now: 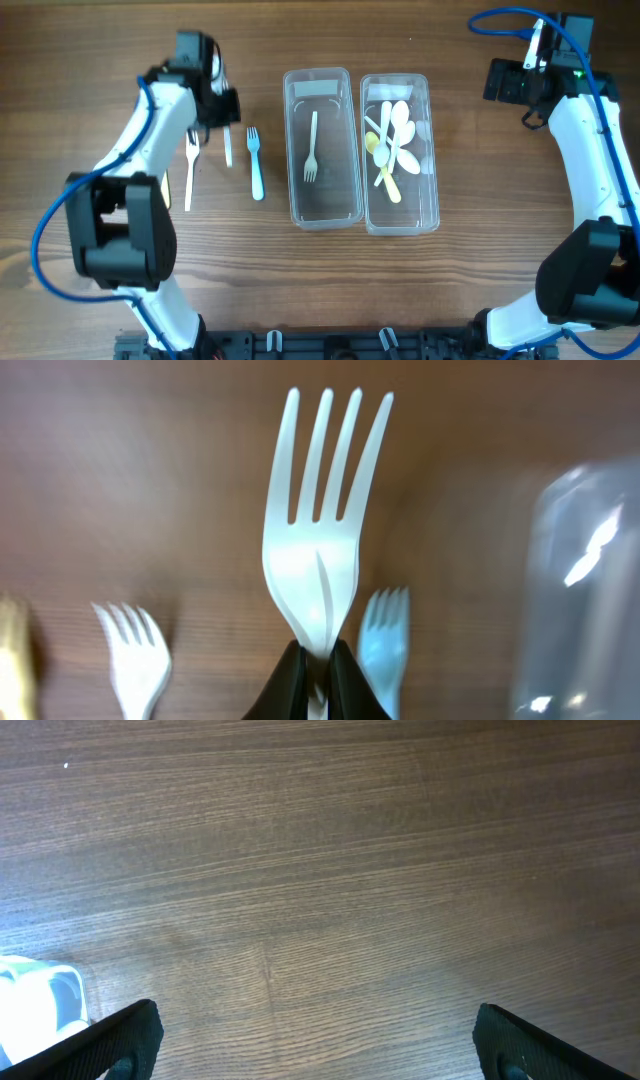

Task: Pack container
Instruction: 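Place the grey-white fork into the left container and release, then lower the left gripper onto the light-blue fork and grasp it, then carry the light-blue fork into the left container and release it, then grasp the white fork beside the cream fork with the left gripper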

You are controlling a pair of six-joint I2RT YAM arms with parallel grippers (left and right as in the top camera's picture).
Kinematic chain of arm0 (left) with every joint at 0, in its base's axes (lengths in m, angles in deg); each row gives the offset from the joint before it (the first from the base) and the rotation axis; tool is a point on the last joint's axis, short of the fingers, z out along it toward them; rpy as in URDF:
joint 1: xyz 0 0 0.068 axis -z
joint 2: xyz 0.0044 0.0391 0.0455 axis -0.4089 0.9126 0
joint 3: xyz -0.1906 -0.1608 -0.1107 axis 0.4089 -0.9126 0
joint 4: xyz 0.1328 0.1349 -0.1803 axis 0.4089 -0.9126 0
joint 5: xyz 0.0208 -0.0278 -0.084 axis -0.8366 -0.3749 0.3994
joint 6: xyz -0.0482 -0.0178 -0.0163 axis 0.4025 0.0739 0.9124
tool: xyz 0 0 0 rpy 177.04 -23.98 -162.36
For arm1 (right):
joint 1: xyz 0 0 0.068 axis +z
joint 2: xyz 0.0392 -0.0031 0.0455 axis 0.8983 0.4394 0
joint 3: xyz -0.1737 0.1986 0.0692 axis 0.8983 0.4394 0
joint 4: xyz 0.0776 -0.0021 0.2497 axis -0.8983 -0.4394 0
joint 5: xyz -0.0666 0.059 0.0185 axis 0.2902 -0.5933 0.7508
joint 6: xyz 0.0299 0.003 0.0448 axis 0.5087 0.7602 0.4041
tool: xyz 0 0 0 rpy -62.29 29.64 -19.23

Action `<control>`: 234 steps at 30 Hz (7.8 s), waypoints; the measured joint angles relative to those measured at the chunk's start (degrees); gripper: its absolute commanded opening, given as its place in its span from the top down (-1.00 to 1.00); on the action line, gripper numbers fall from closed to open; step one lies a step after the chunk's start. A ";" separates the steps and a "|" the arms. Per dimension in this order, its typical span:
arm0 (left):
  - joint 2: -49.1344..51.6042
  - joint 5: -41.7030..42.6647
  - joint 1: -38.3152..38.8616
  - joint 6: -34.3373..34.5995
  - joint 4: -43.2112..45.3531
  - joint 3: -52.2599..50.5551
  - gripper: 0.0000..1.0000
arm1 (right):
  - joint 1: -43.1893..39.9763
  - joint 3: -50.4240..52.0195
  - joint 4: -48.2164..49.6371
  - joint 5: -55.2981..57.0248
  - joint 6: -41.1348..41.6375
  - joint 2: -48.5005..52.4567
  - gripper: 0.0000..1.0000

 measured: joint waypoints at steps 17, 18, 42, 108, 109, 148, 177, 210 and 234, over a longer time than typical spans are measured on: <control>-6.82 9.14 13.55 11.89 -1.22 13.33 0.92 | 0.00 0.00 0.02 0.00 0.02 0.00 -0.99; -6.51 9.27 14.60 12.11 -1.38 13.33 0.92 | 0.00 0.00 0.02 0.00 0.00 0.00 -0.99; 1.18 9.70 22.99 13.81 -6.51 13.11 0.92 | 0.00 0.00 0.02 0.00 0.02 0.00 -0.99; 3.21 -5.86 10.95 13.55 6.03 -12.81 0.45 | 0.00 0.00 0.00 0.00 0.02 0.00 -1.00; 3.23 -6.14 10.95 13.20 6.05 -12.81 0.68 | 0.00 0.00 0.02 0.00 0.00 0.00 -1.00; -7.80 13.51 13.46 11.08 -1.92 6.71 0.92 | 0.00 0.00 0.02 0.00 0.00 0.00 -0.99; -4.35 14.38 12.00 8.72 -2.27 6.36 -0.23 | 0.00 0.00 0.02 0.00 0.00 0.00 -0.99; -10.14 -4.79 -5.14 -0.33 -5.49 -13.29 0.00 | 0.00 0.00 0.02 0.00 0.00 0.00 -1.00; -0.79 -5.18 -9.70 -5.44 5.44 -17.49 0.06 | 0.00 -0.02 0.02 0.00 0.02 0.00 -1.00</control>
